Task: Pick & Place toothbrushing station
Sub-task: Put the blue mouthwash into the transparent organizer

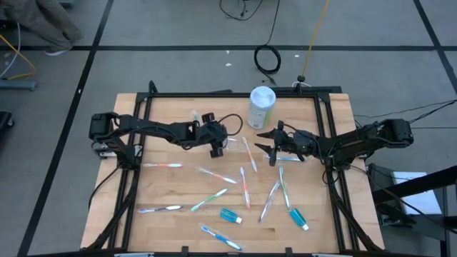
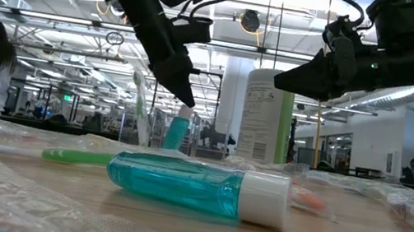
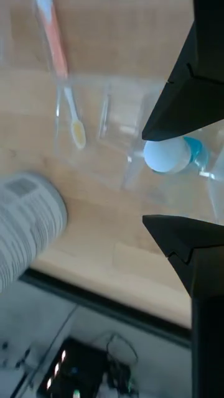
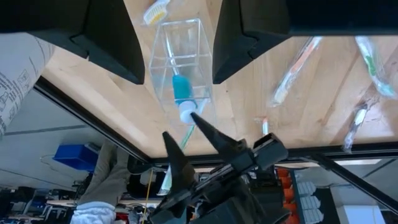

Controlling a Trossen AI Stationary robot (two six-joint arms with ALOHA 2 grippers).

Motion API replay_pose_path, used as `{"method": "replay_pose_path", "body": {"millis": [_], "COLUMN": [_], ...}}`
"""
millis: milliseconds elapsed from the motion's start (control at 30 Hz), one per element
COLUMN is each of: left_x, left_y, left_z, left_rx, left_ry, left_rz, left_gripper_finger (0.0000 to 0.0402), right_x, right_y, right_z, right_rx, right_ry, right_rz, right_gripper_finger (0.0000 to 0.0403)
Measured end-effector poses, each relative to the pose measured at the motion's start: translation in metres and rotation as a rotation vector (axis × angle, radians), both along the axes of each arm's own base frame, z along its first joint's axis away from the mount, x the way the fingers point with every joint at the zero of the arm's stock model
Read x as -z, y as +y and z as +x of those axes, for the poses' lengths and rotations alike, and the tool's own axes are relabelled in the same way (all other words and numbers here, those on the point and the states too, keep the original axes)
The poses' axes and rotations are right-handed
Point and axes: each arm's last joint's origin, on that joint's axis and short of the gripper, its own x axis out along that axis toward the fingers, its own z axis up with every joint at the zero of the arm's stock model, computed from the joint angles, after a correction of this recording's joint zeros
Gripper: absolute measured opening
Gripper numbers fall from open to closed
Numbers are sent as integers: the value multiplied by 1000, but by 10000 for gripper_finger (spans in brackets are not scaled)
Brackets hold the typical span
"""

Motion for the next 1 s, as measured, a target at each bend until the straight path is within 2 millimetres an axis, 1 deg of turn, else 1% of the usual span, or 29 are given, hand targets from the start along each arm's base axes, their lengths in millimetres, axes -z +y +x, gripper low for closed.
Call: {"method": "replay_pose_path", "body": {"millis": [133, 267, 400, 467, 567, 800, 900, 933, 1000], "left_x": [-1, -1, -1, -5, -16, -52, -68, -72, -72], "left_y": [3, 12, 18, 18, 16, 10, 7, 5, 1], "left_z": [-2, -4, -6, -9, -15, -38, -48, -49, -49], "left_rx": [-58, -126, -150, -134, -105, -106, -72, -45, 13], "left_ry": [15, 33, 37, 37, 3, -75, -132, -152, -154], "left_rz": [63, 111, 118, 100, 43, -1, -42, -66, -122], "left_gripper_finger": [214, 214, 214, 214, 214, 214, 214, 214, 214], "right_x": [0, 0, 0, 0, 0, 1, 1, 1, 1], "right_y": [0, 0, 0, 0, 0, 0, 0, 0, 0], "right_z": [0, 0, 0, 0, 0, 0, 0, 0, 0], "right_rx": [0, 0, 0, 0, 0, 0, 0, -1, 0], "right_ry": [0, 0, 0, 0, 1, 7, 7, 7, 6], "right_rz": [0, 0, 0, 0, 0, 1, 1, 1, 1], "right_gripper_finger": [180, 180, 180, 180, 180, 180, 180, 180, 180]}}
